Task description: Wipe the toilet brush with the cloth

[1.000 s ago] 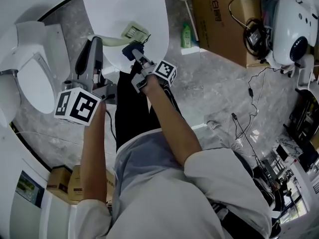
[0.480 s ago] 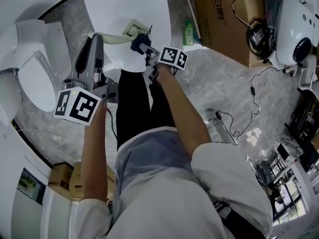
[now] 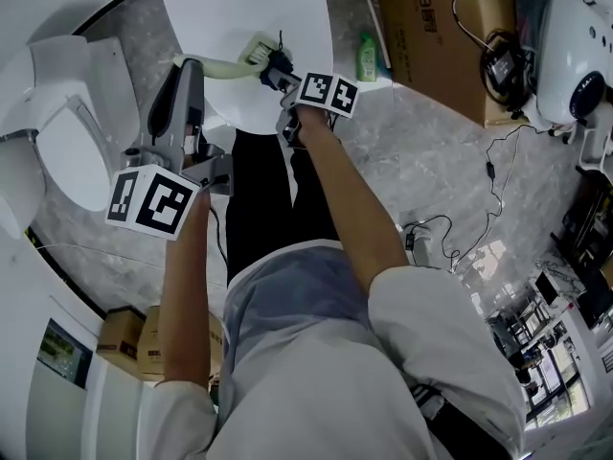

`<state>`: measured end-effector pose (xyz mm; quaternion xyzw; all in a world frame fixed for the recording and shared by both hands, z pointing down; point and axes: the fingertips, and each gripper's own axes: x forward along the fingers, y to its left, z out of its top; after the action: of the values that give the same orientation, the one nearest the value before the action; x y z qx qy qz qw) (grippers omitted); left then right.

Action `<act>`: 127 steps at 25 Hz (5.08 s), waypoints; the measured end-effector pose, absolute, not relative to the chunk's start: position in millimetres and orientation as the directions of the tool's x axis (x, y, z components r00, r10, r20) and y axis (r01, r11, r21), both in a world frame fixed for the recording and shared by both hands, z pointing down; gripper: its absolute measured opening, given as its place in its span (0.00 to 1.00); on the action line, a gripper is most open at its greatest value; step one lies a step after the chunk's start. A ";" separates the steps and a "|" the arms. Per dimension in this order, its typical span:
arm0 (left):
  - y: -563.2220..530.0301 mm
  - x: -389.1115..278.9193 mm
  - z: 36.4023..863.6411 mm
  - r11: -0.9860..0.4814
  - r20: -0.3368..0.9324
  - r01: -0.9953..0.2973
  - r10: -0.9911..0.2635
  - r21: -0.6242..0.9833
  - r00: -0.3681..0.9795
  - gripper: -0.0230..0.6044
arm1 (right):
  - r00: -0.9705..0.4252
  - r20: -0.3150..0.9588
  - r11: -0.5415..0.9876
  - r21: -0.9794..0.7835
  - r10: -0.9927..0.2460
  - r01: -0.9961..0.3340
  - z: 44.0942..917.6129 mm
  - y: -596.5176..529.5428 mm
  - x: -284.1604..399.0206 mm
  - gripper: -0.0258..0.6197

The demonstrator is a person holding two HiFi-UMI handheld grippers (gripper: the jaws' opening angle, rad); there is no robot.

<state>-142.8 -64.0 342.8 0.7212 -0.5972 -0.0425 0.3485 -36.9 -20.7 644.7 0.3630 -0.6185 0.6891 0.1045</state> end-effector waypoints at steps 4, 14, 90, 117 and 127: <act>-65.2 -141.3 343.1 -0.046 0.353 -0.830 -0.891 0.556 0.285 0.04 | -0.722 0.618 -0.211 -0.786 -0.310 -0.582 636.0 -23.0 -38.5 0.16; -63.5 -141.3 342.9 -0.042 0.343 -0.823 -0.896 0.566 0.282 0.04 | -0.745 0.569 -0.244 -0.822 -0.348 -0.514 619.4 -23.8 -35.2 0.16; -62.0 -143.9 341.0 -0.047 0.317 -0.814 -0.907 0.579 0.278 0.04 | -0.805 0.518 -0.220 -0.854 -0.291 -0.471 566.9 -21.3 -27.5 0.16; -66.7 -143.7 338.8 -0.029 0.316 -0.819 -0.914 0.573 0.254 0.04 | -0.846 0.513 -0.186 -0.854 -0.144 -0.486 510.2 -30.8 -32.2 0.16; -61.0 -145.2 337.5 -0.020 0.332 -0.824 -0.910 0.566 0.250 0.04 | -0.859 0.491 -0.171 -0.868 -0.146 -0.466 474.0 -30.2 -35.6 0.16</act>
<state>-145.2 -61.0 337.5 0.7115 -0.6092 -0.0618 0.3447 -35.6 -30.2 474.0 0.2414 -0.6342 0.7262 0.1103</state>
